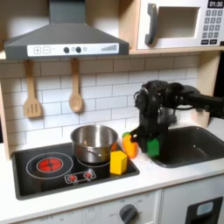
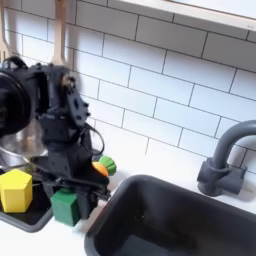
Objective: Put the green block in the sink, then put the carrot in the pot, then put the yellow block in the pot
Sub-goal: 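Put the green block in the sink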
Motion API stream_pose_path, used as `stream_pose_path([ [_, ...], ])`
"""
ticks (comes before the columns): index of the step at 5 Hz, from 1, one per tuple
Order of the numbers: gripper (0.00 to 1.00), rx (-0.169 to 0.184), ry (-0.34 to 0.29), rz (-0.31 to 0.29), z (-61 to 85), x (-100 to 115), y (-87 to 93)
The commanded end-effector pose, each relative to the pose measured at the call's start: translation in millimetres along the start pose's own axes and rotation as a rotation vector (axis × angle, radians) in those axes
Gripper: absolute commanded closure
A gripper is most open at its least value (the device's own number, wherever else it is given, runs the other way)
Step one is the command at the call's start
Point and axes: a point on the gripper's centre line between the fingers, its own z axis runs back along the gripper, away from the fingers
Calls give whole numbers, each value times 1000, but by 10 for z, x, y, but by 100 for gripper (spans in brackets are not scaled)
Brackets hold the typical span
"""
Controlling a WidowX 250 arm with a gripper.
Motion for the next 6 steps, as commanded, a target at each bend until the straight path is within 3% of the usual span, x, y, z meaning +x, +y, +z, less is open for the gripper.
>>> stream_pose_path([
  [1, 100, -5, -19, -115, 76, 195, -313],
  [3, 100, 5, 28, -249, 115, 190, -579],
  [6, 100, -14, 76, -270, -249, 0, -615],
])
